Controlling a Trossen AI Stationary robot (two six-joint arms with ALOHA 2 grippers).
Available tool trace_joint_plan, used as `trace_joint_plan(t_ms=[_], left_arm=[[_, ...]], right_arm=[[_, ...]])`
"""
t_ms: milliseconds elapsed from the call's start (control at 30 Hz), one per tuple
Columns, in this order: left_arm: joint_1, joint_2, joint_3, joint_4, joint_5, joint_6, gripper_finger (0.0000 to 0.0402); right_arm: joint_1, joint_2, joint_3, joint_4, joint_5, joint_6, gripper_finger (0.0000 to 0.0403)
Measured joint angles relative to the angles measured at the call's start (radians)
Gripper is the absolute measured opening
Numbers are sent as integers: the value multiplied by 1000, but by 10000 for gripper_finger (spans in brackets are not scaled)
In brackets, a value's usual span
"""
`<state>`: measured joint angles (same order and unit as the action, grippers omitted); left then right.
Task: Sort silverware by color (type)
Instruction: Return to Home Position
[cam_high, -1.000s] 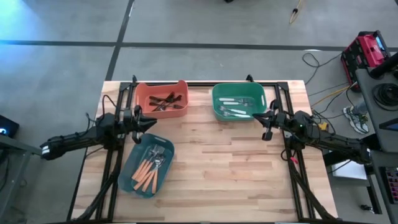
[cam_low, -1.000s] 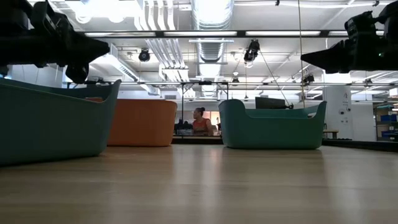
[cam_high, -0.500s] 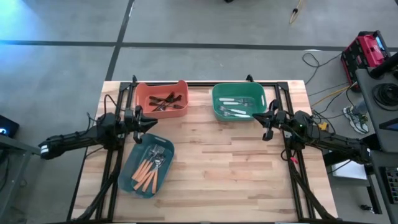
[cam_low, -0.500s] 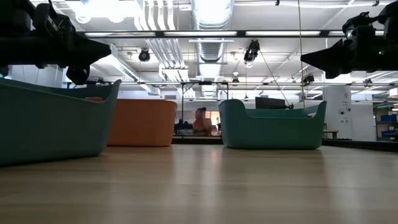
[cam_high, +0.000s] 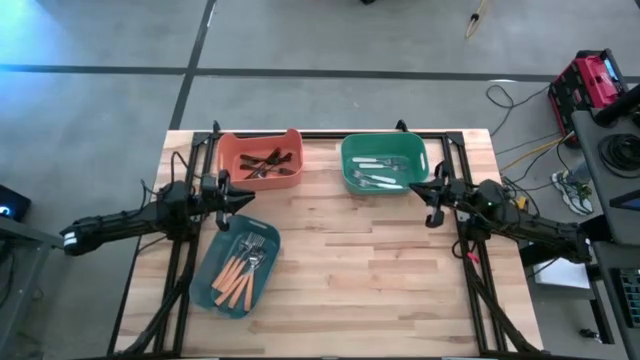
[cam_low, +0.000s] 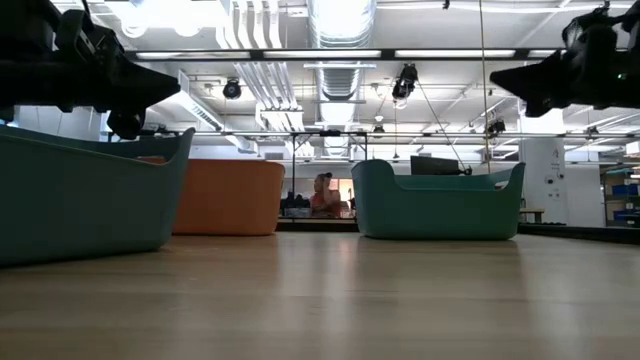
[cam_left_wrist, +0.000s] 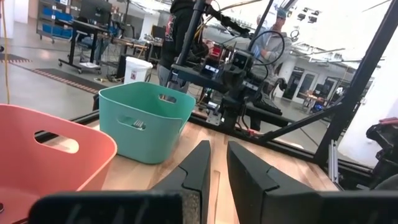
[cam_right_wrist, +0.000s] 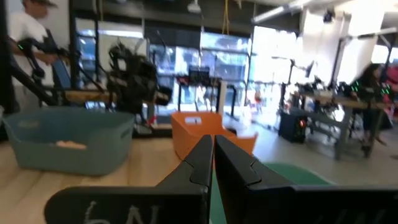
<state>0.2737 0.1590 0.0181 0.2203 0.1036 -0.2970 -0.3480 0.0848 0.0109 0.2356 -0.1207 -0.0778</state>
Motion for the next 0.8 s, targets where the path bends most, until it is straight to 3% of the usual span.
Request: trace_joint_plan(t_ms=[167,433,800], left_arm=[[0,10,0,1,0,0,37],[0,21,1,2,1,0,37],[0,25,1,2,1,0,37]], right_arm=[[10,-85,0,9,-11,0,9],[48,-84,1,2,-18,-2,9],[82,-85,1,-185,-157,-55,9]])
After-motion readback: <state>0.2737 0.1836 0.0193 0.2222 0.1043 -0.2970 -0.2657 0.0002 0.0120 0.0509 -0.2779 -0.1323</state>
